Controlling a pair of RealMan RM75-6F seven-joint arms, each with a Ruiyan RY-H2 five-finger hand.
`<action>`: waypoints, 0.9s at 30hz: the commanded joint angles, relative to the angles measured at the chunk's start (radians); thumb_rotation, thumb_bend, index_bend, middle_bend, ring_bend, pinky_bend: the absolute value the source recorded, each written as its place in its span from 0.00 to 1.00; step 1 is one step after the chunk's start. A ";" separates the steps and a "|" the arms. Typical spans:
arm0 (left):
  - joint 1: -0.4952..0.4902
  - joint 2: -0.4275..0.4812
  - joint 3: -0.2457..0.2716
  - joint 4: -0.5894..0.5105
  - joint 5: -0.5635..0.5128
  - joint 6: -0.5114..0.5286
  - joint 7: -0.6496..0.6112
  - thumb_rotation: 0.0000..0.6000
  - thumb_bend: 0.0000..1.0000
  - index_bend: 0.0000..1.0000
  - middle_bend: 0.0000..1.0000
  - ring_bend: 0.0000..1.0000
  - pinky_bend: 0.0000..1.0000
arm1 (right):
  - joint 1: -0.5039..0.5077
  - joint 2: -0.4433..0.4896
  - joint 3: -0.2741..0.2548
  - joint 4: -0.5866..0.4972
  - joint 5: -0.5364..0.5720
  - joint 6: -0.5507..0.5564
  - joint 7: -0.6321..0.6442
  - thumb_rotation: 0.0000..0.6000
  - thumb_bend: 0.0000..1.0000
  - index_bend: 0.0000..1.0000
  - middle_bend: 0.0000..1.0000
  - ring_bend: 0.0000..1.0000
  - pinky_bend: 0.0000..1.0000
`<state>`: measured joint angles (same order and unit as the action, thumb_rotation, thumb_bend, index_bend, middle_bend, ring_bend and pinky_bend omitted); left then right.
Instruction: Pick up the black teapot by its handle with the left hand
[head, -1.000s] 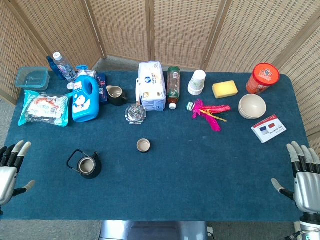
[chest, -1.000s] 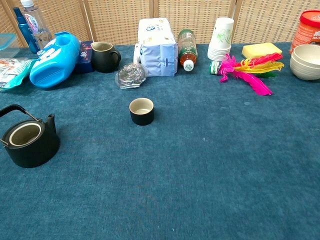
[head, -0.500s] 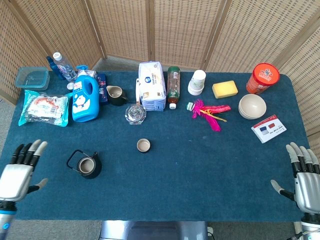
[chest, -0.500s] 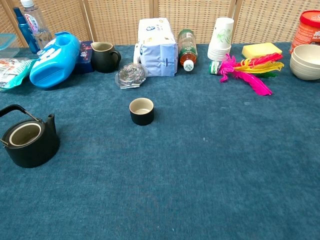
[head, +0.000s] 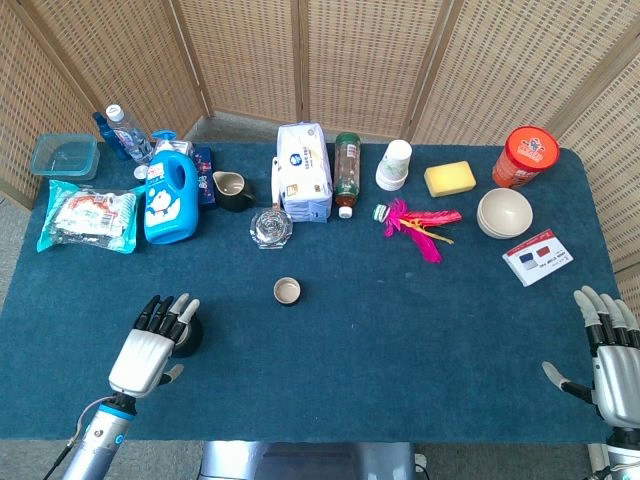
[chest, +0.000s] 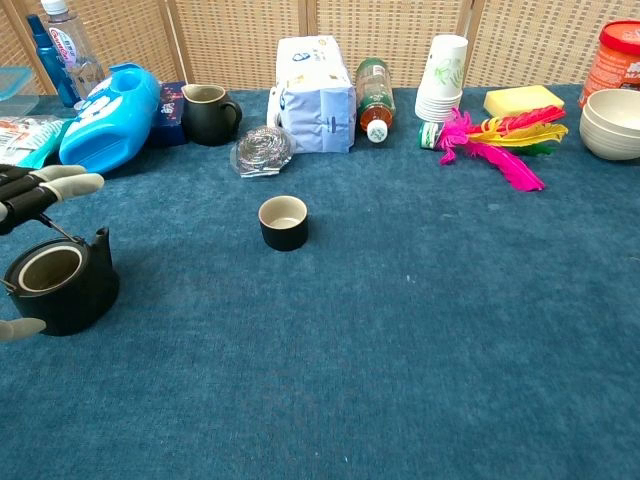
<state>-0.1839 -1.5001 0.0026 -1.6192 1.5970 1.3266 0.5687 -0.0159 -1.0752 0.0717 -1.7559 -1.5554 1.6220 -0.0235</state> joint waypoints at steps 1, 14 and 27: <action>-0.001 -0.011 -0.005 0.005 -0.016 -0.001 0.017 1.00 0.04 0.00 0.00 0.00 0.00 | -0.001 0.004 0.000 -0.001 0.000 0.001 0.008 1.00 0.00 0.00 0.00 0.00 0.00; -0.037 -0.072 -0.069 0.116 -0.117 -0.023 0.007 1.00 0.04 0.00 0.00 0.00 0.00 | 0.004 0.049 -0.041 -0.036 -0.034 -0.049 0.101 1.00 0.00 0.00 0.00 0.00 0.00; -0.123 -0.042 -0.205 0.234 -0.242 -0.074 -0.077 1.00 0.04 0.00 0.00 0.00 0.00 | 0.013 0.059 -0.047 -0.035 -0.028 -0.074 0.119 1.00 0.00 0.00 0.00 0.00 0.00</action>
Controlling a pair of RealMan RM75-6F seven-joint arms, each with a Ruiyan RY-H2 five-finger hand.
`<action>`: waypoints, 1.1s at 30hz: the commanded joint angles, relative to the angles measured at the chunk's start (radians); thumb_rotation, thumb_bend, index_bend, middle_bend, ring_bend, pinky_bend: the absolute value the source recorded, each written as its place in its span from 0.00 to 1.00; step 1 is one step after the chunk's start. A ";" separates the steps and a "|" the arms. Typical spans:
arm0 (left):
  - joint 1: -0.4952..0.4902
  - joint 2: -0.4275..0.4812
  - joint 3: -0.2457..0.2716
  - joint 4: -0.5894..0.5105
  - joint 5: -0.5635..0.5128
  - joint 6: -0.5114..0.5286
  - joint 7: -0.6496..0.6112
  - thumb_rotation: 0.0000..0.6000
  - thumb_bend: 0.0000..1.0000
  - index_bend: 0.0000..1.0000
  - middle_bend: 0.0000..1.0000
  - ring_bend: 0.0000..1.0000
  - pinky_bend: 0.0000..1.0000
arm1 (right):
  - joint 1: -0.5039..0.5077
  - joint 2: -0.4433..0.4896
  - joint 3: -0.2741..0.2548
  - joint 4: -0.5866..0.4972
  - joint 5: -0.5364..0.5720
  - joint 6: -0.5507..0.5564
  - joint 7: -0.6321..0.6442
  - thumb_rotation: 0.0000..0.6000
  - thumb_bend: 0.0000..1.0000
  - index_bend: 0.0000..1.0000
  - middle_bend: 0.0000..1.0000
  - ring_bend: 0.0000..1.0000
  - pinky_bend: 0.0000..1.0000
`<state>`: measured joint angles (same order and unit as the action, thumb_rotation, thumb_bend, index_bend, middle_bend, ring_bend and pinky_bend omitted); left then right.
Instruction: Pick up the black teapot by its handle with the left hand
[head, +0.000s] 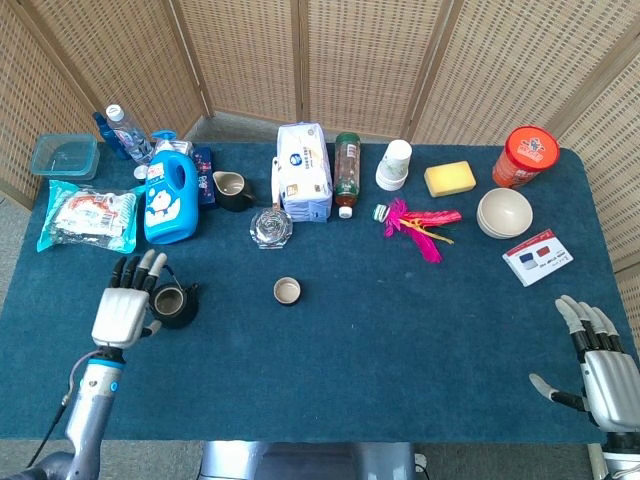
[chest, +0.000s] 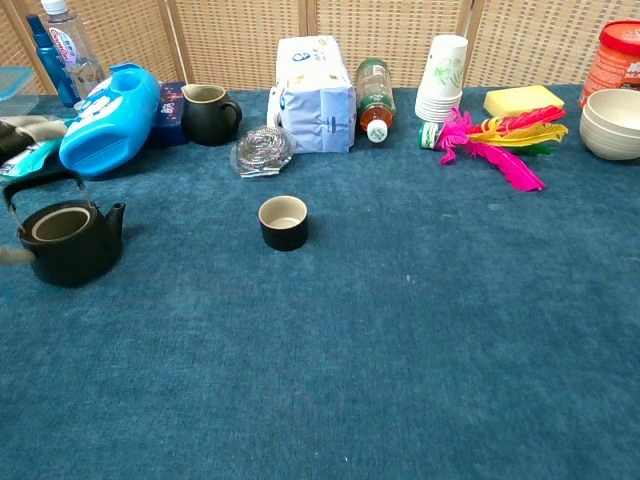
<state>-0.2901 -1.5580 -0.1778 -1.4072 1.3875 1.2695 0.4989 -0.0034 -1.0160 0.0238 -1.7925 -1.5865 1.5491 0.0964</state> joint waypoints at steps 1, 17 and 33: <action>-0.020 0.021 -0.029 0.027 -0.043 -0.023 -0.009 1.00 0.04 0.00 0.00 0.00 0.00 | 0.001 -0.001 0.002 0.002 0.004 -0.001 -0.002 1.00 0.00 0.00 0.00 0.00 0.00; -0.051 0.255 -0.044 -0.105 -0.190 -0.199 -0.167 1.00 0.04 0.00 0.00 0.00 0.00 | 0.002 -0.003 0.000 -0.002 0.016 -0.010 -0.017 1.00 0.00 0.00 0.00 0.00 0.00; -0.258 0.472 -0.095 -0.208 -0.473 -0.612 -0.310 1.00 0.04 0.00 0.00 0.00 0.00 | 0.012 -0.019 0.001 -0.003 0.030 -0.032 -0.052 1.00 0.00 0.00 0.00 0.00 0.00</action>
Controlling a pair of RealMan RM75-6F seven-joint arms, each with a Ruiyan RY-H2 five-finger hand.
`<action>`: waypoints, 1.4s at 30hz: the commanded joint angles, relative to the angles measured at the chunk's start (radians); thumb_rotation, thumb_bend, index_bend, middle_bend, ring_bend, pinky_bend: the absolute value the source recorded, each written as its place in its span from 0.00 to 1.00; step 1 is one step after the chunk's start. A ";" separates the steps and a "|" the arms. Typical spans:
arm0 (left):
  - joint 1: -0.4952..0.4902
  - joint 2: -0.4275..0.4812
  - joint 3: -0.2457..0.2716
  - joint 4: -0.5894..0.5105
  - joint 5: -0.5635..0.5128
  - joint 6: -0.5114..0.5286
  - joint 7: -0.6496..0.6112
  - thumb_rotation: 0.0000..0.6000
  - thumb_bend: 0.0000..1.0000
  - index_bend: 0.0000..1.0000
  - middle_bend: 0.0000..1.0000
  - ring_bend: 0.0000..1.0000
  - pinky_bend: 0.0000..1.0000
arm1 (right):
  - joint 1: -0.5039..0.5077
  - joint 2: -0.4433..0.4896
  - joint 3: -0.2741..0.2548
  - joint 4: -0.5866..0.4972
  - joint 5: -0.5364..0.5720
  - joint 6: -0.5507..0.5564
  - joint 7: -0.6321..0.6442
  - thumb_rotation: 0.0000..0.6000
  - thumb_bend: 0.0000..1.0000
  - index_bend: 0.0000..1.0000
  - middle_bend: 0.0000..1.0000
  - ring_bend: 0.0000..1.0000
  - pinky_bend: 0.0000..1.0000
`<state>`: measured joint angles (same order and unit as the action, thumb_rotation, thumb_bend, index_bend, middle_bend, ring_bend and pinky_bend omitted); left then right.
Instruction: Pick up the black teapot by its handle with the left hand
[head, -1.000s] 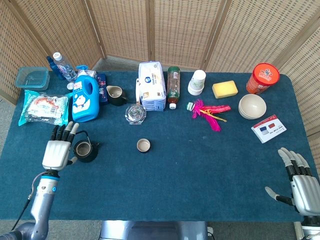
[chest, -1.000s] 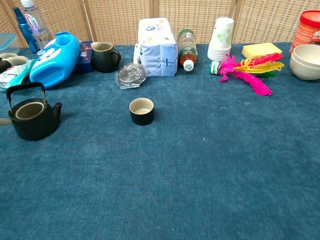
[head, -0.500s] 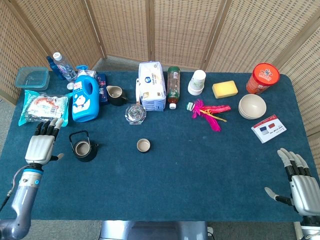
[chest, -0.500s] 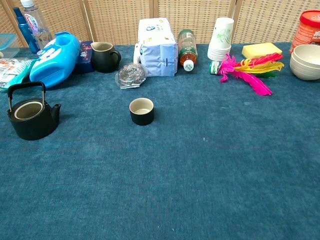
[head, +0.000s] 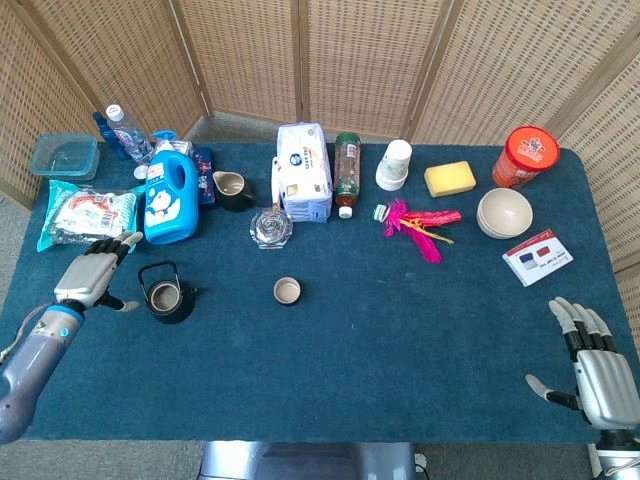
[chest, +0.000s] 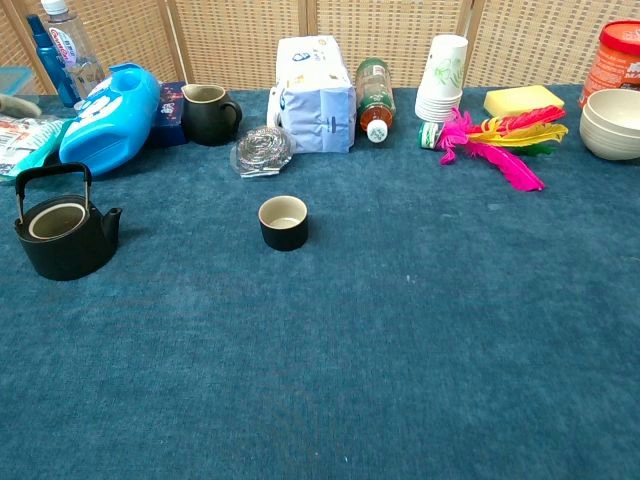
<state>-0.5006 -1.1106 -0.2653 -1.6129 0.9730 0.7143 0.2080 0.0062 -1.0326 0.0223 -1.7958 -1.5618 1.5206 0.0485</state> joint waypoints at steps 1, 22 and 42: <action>-0.058 0.027 -0.009 -0.003 -0.078 -0.075 -0.027 1.00 0.04 0.00 0.00 0.00 0.00 | 0.003 -0.003 0.003 0.001 0.007 -0.005 -0.006 1.00 0.00 0.00 0.00 0.00 0.00; -0.396 0.035 0.225 0.034 -0.516 -0.243 0.024 1.00 0.04 0.00 0.00 0.00 0.26 | 0.005 -0.004 0.012 0.009 0.026 -0.005 -0.007 1.00 0.00 0.00 0.00 0.00 0.00; -0.471 0.021 0.311 0.022 -0.567 -0.164 -0.032 1.00 0.18 0.22 0.42 0.35 0.43 | 0.003 0.001 0.006 0.001 0.023 -0.009 -0.001 1.00 0.00 0.00 0.00 0.00 0.00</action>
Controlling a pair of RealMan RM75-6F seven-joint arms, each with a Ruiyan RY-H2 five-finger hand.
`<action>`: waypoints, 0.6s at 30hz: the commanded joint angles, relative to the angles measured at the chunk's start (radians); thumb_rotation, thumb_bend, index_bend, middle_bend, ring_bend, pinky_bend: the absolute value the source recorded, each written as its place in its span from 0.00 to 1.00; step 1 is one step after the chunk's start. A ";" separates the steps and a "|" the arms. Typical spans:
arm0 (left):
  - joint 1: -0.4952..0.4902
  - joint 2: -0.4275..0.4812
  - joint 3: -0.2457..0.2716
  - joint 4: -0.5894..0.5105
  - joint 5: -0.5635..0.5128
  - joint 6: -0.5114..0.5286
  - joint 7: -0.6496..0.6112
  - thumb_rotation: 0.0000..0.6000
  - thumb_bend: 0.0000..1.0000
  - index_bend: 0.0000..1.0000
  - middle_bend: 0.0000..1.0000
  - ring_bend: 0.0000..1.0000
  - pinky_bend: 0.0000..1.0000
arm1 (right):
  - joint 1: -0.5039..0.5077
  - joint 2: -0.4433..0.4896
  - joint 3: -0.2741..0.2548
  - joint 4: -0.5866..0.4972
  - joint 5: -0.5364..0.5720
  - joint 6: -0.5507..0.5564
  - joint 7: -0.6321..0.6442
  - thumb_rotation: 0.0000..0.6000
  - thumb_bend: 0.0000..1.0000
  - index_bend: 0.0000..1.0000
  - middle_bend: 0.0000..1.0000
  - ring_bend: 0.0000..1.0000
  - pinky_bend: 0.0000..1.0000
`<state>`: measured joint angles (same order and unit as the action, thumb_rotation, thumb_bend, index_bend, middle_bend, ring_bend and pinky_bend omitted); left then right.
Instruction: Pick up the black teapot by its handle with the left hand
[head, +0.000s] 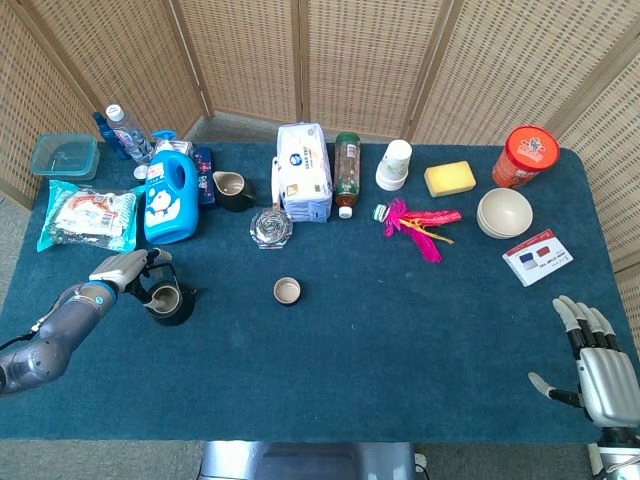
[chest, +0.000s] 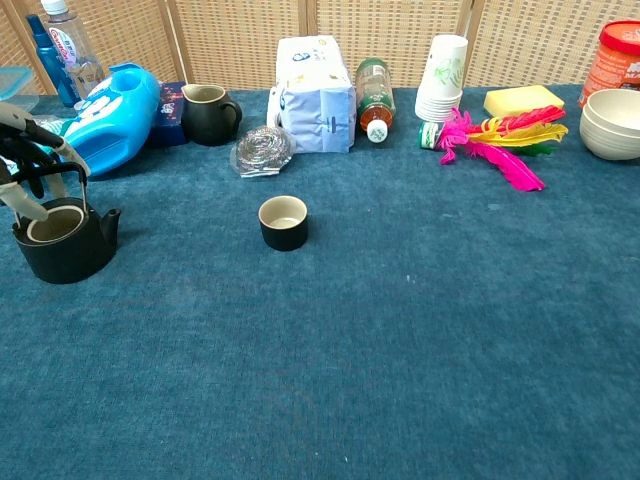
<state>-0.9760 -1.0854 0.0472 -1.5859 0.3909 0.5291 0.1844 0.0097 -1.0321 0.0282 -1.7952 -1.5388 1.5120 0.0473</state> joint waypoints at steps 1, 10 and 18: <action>0.008 -0.005 -0.004 -0.007 0.023 0.030 -0.013 1.00 0.19 0.24 0.44 0.36 0.43 | 0.000 0.000 0.000 0.001 0.001 0.000 -0.001 1.00 0.00 0.00 0.00 0.00 0.00; 0.037 -0.007 -0.003 -0.043 0.108 0.137 0.005 1.00 0.28 0.36 0.58 0.47 0.66 | 0.000 0.002 -0.003 -0.002 -0.001 -0.004 0.001 1.00 0.00 0.00 0.00 0.00 0.00; 0.053 -0.023 0.002 -0.058 0.149 0.165 0.025 1.00 0.36 0.41 0.62 0.50 0.78 | 0.000 0.003 -0.007 -0.004 -0.003 -0.007 -0.003 1.00 0.00 0.00 0.00 0.00 0.00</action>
<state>-0.9249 -1.1049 0.0473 -1.6440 0.5369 0.6903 0.2059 0.0093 -1.0292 0.0215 -1.7995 -1.5414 1.5053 0.0447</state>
